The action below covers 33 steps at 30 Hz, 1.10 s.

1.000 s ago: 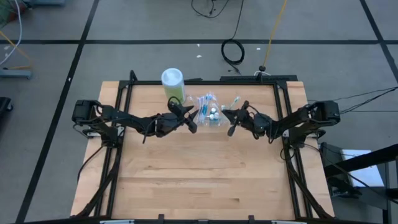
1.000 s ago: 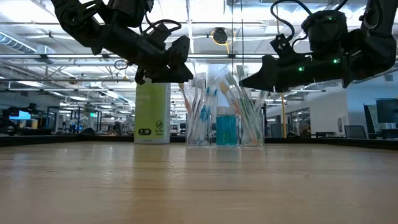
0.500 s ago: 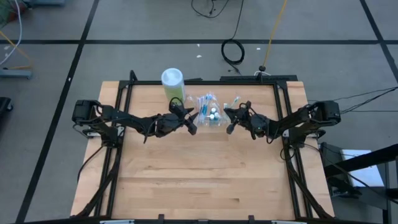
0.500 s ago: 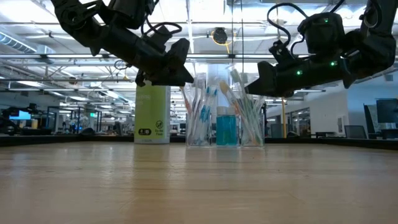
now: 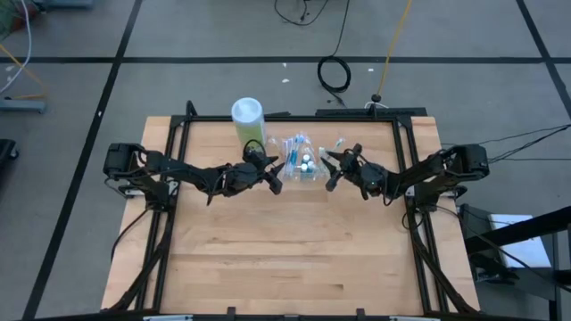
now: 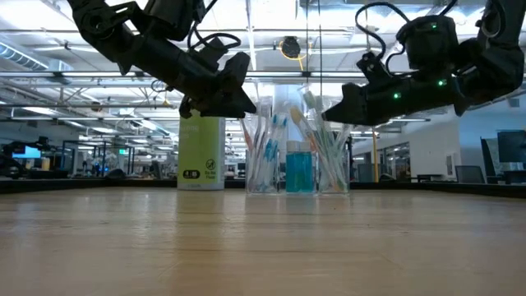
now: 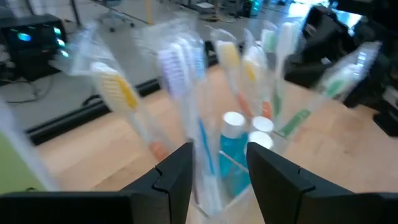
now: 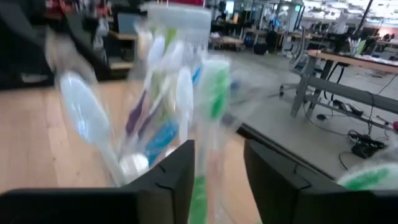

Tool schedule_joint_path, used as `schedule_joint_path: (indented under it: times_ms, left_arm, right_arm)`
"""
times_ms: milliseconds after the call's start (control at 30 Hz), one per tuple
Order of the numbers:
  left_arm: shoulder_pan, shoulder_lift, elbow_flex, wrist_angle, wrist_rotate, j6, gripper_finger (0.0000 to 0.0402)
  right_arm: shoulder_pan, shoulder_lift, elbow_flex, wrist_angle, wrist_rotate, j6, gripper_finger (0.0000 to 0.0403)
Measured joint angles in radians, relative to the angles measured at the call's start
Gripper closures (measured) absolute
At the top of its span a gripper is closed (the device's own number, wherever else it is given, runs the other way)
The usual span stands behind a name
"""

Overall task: Pick & Place toothbrushing station
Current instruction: Put the green toothbrush into the transparent organizer, then return to Home Position

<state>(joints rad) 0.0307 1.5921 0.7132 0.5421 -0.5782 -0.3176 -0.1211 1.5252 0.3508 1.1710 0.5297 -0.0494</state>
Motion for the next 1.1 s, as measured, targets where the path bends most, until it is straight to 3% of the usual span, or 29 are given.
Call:
schedule_joint_path:
  times_ms: [167,367,533,733,900,1000,1100]
  left_arm:
    - [0.0,-0.009,0.0,-0.002,0.083,0.022,0.0245]
    - [-0.013,-0.092,0.0,-0.058,0.079,0.107,0.0245]
    - [-0.028,-0.267,0.0,-0.273,0.068,0.126,0.0245]
    - [-0.04,-0.504,0.0,-0.556,0.043,0.126,0.0245]
    - [-0.04,-0.712,0.0,-0.769,0.029,0.183,0.0257]
    - [-0.05,-0.813,-0.017,-0.851,0.06,0.239,0.029]
    - [-0.057,-0.926,-0.078,-0.831,0.075,0.246,0.033]
  right_arm:
    - [0.021,-0.065,0.0,0.013,-0.002,0.0,0.0245]
    - [0.048,-0.24,0.0,-0.119,-0.002,-0.085,0.0236]
    - [0.104,-0.428,0.0,-0.289,-0.011,-0.121,0.0242]
    - [0.181,-0.669,0.0,-0.535,-0.131,-0.162,0.0245]
    - [0.226,-0.844,0.0,-0.753,-0.197,-0.129,0.028]
    - [0.243,-0.938,0.0,-0.852,-0.229,-0.087,0.0324]
    - [0.248,-1.033,0.0,-0.956,-0.276,-0.035,0.0378]
